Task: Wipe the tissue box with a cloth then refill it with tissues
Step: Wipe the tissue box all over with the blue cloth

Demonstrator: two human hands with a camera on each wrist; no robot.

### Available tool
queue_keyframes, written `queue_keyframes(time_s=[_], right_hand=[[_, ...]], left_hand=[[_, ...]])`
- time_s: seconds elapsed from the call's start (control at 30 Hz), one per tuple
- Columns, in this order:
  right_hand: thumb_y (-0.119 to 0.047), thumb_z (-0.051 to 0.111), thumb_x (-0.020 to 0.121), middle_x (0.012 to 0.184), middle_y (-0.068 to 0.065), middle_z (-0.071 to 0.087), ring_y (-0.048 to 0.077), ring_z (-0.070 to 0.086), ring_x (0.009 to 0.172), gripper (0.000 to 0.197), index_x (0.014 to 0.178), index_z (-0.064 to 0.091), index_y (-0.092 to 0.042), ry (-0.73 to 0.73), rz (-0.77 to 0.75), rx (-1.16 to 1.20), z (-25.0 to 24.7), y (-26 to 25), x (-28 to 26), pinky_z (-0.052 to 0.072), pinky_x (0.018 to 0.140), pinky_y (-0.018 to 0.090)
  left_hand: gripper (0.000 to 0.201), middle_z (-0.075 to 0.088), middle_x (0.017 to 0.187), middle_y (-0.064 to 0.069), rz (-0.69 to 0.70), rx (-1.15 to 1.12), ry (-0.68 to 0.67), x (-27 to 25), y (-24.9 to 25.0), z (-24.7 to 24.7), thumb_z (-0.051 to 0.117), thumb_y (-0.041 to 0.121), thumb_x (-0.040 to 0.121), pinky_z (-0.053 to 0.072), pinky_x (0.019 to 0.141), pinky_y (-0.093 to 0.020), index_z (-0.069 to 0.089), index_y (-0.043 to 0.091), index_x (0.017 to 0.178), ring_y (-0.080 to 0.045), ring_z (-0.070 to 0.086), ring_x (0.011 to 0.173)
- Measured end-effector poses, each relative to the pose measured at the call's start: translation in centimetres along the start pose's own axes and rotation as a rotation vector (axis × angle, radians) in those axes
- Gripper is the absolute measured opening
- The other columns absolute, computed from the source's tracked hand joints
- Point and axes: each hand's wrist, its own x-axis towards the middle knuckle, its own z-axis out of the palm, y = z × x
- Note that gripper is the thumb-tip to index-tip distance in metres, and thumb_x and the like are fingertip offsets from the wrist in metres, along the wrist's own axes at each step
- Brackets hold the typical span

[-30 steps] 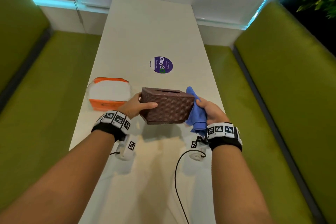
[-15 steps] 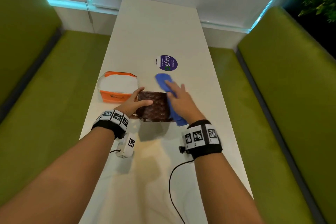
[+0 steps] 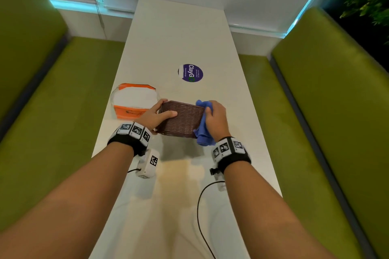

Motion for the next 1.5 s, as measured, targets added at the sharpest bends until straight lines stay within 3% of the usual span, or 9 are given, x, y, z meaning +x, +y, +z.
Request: queue_keyframes(time_s=[0.17,0.27,0.4,0.53,0.73,0.8,1.1,1.37,1.5], right_hand=[[-0.013,0.044,0.09,0.104,0.007,0.068,0.026,0.06,0.096,0.028,0.111,0.063,-0.012,-0.164,-0.377,-0.133,2.4,-4.6,-0.4,0.042,0.094,0.039],[-0.021,0.041,0.092,0.096,0.005,0.07,0.025,0.061,0.087,0.029,0.106,0.065,-0.013,-0.037,-0.438,-0.199,2.3,-3.2,-0.2,0.044,0.084,0.036],[-0.026,0.036,0.097,0.104,0.015,0.064,0.031,0.06,0.098,0.034,0.103,0.06,-0.002,0.289,0.108,-0.02,2.3,0.3,0.4,0.048,0.088,0.041],[-0.031,0.028,0.102,0.137,0.018,0.049,0.035,0.043,0.128,0.046,0.134,0.045,-0.004,0.297,0.533,-0.028,2.8,-0.8,0.4,0.035,0.108,0.046],[-0.035,0.029,0.102,0.161,0.015,-0.002,0.032,-0.006,0.149,0.06,0.153,0.008,-0.013,0.022,0.283,-0.256,6.0,-5.9,-4.8,-0.001,0.121,0.045],[-0.036,0.03,0.101,0.162,0.013,-0.001,0.03,-0.006,0.15,0.059,0.153,0.01,-0.016,-0.012,0.193,-0.261,6.2,-5.9,-5.5,-0.001,0.12,0.045],[-0.026,0.025,0.103,0.161,0.011,0.009,0.033,0.002,0.149,0.051,0.152,0.014,-0.013,0.062,0.566,-0.201,1.9,-0.9,-2.2,0.01,0.119,0.051],[-0.025,0.029,0.102,0.162,0.003,0.01,0.023,0.001,0.151,0.053,0.152,0.016,-0.015,-0.061,0.096,-0.224,4.9,-5.2,-3.7,0.004,0.121,0.04],[-0.023,0.031,0.1,0.161,0.003,0.016,0.022,0.006,0.15,0.052,0.151,0.021,-0.018,-0.045,0.103,-0.246,3.7,-2.7,-2.3,0.008,0.121,0.042]], left_hand=[[0.043,0.058,0.116,-0.006,0.083,0.059,0.044,0.1,0.7,0.7,0.066,0.038,0.083,0.055,0.075,-0.039,0.04,0.045,0.117,-0.021,0.059,0.085],[0.044,0.058,0.112,-0.004,0.088,0.033,0.045,-0.1,0.7,0.7,0.068,0.04,0.081,0.052,0.067,-0.031,0.041,0.046,0.116,-0.016,0.058,0.08],[0.056,0.058,0.121,-0.002,0.018,-0.02,0.021,-0.5,-0.2,0.4,0.066,0.06,0.051,0.051,0.083,-0.045,0.048,0.05,0.103,-0.026,0.059,0.098],[0.028,0.058,0.118,0.001,0.034,-0.081,0.068,-0.6,-0.8,1.0,0.064,0.052,0.076,0.049,0.081,-0.043,0.048,0.049,0.099,-0.02,0.057,0.092],[0.035,0.065,0.102,-0.005,0.111,-0.148,0.182,0.0,0.1,2.0,0.064,0.038,0.084,0.047,0.061,-0.026,0.054,0.022,0.113,-0.012,0.058,0.075],[0.042,0.065,0.11,-0.008,0.098,-0.145,0.164,0.0,0.3,1.8,0.065,0.041,0.082,0.051,0.076,-0.031,0.055,0.021,0.118,-0.018,0.061,0.089],[0.044,0.059,0.108,-0.003,0.033,-0.138,0.157,-0.1,0.9,1.7,0.063,0.045,0.083,0.043,0.061,-0.024,0.05,0.026,0.121,-0.016,0.057,0.082],[0.056,0.063,0.109,-0.011,0.01,-0.072,0.193,0.0,1.6,1.8,0.059,0.052,0.083,0.046,0.059,-0.027,0.048,0.021,0.128,-0.023,0.06,0.081],[0.063,0.061,0.115,-0.012,-0.062,-0.109,0.156,-0.3,1.2,1.1,0.06,0.058,0.076,0.048,0.056,-0.027,0.045,0.028,0.129,-0.029,0.063,0.087]])
